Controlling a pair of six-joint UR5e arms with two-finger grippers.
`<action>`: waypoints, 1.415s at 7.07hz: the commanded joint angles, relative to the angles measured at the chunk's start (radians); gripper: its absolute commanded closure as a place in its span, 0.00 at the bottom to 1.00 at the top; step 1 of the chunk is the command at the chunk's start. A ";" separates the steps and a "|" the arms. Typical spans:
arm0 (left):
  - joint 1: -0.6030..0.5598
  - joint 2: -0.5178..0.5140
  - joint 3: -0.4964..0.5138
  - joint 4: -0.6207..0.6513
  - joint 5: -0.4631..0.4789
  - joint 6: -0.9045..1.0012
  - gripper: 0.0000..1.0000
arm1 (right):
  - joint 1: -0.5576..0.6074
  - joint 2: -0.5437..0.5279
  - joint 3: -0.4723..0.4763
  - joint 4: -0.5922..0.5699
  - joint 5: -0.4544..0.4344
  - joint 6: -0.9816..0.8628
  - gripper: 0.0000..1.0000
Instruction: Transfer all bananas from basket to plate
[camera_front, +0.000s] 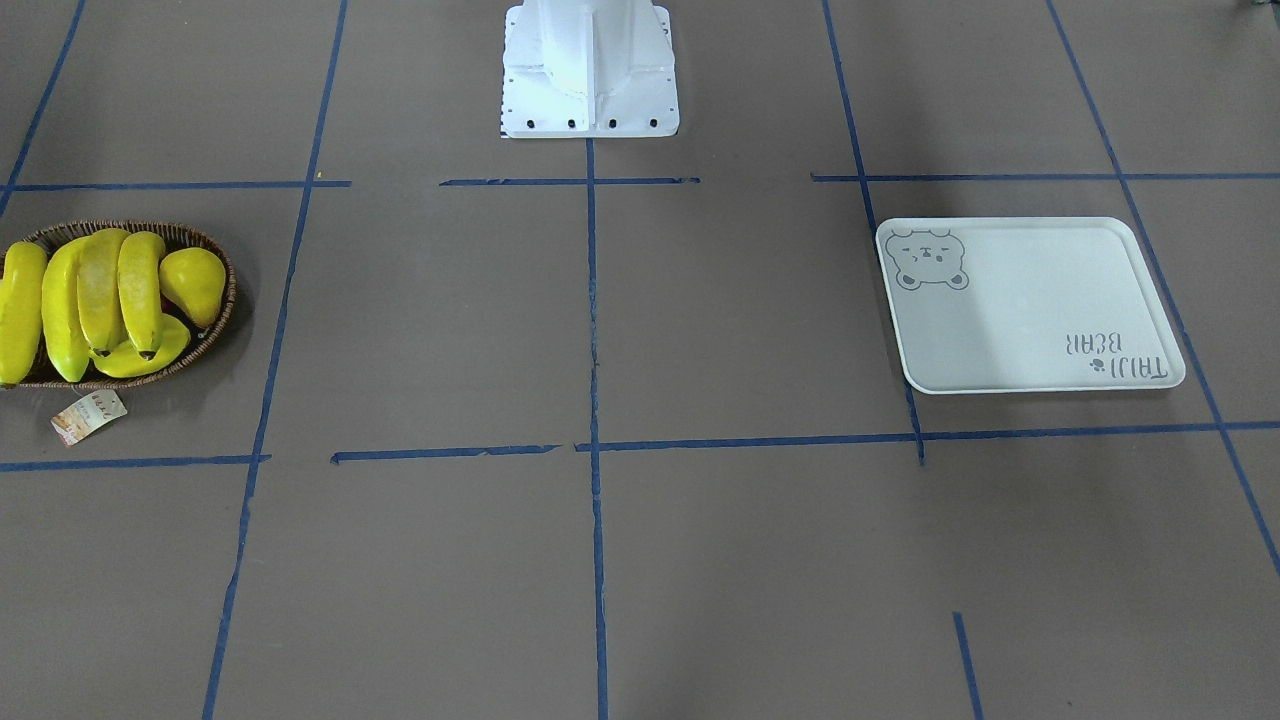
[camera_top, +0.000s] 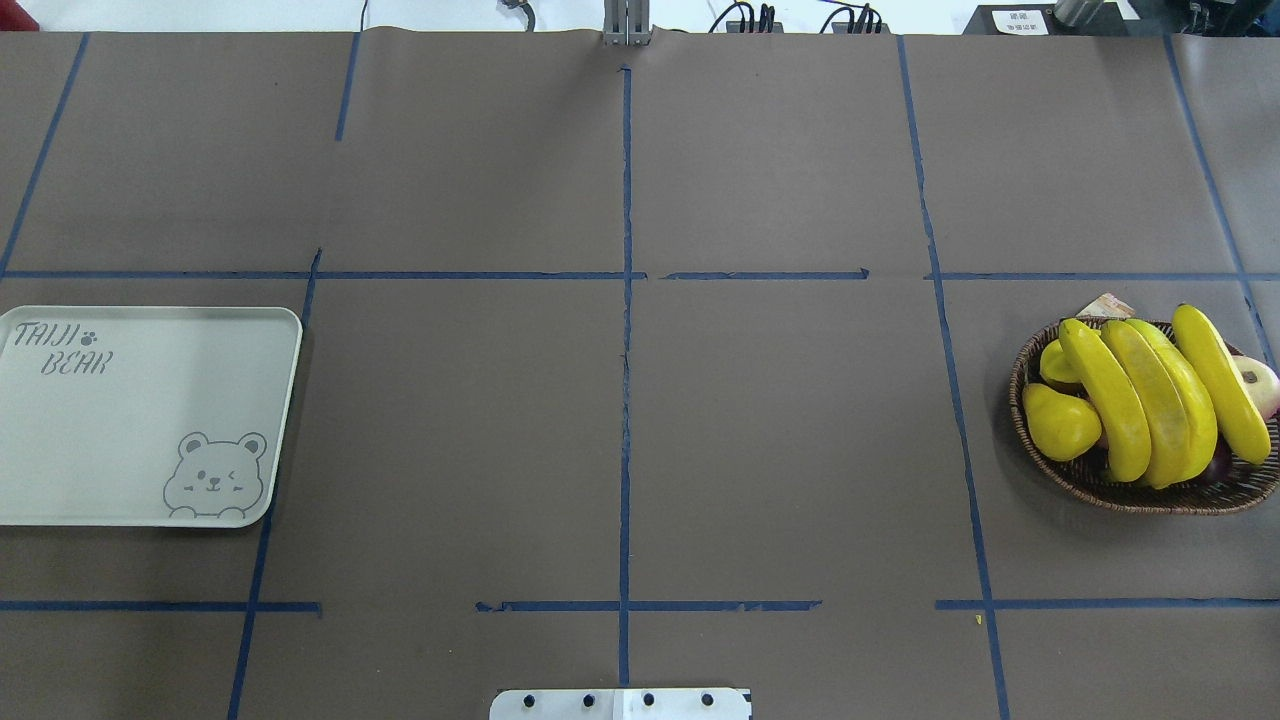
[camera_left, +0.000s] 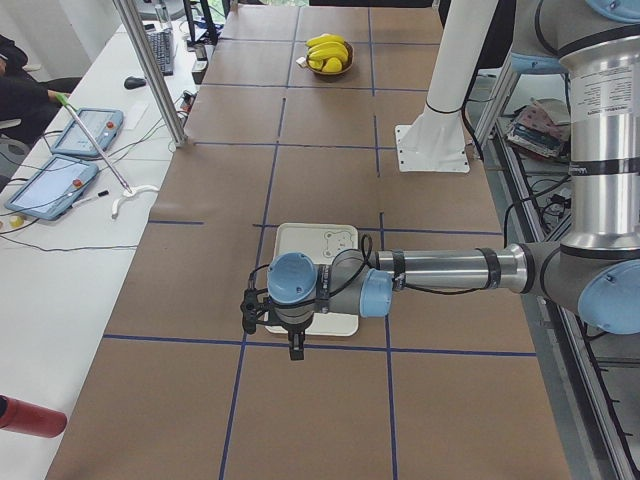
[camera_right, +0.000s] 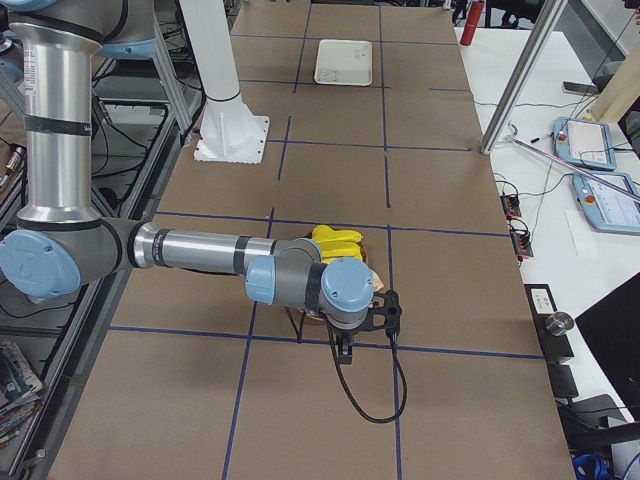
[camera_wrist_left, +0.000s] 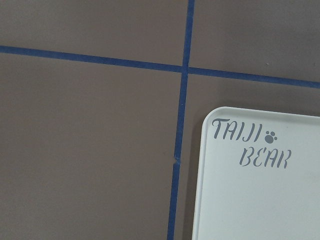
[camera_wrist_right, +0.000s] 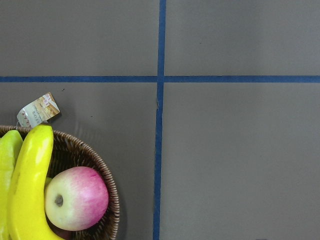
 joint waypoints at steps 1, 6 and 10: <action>0.000 0.000 0.000 0.000 0.002 0.000 0.00 | 0.000 0.000 0.001 0.001 0.000 0.000 0.00; 0.002 -0.003 0.010 0.000 0.008 -0.002 0.00 | 0.000 0.002 0.006 0.003 -0.002 0.012 0.00; 0.002 -0.003 0.010 -0.003 0.009 -0.006 0.00 | -0.005 0.023 0.056 0.003 0.002 0.014 0.00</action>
